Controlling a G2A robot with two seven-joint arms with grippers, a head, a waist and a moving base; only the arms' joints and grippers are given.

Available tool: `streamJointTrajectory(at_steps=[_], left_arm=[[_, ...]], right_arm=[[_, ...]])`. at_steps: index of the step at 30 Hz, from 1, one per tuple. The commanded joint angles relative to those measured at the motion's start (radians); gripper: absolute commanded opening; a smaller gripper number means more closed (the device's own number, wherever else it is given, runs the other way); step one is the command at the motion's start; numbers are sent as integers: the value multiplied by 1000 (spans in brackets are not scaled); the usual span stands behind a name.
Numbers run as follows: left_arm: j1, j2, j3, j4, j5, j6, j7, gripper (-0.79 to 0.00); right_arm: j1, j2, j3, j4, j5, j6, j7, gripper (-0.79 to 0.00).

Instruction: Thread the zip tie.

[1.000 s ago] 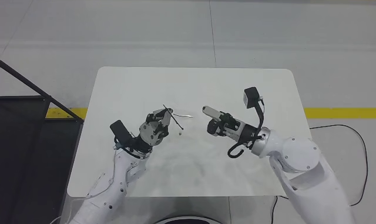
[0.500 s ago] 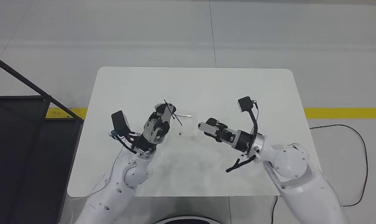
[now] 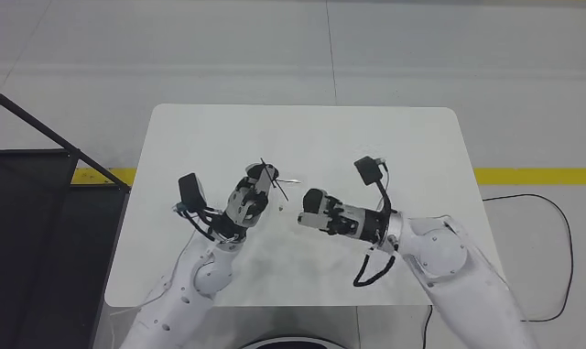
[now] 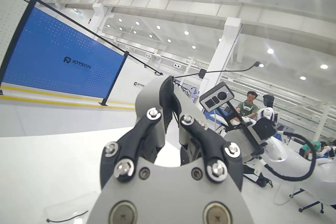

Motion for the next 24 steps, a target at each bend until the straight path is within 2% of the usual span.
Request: streamJointTrajectory(at_steps=[1, 5, 8, 24], left_arm=[[2, 0, -3, -2, -23, -16, -23, -785], [8, -1, -13, -9, -53, -32, -57, -785], [12, -1, -21, -9, -58, -41, -69, -785], [18, -12, -39, -9, -47, -60, -70, -785]], right_arm=[[14, -5, -15, 16, -17, -9, -27, -120], [33, -21, -49, 31, -88, 31, -136, -323], [43, -32, -80, 33, -134, 57, -202, -397], [62, -52, -103, 54, -129, 52, -194, -545]])
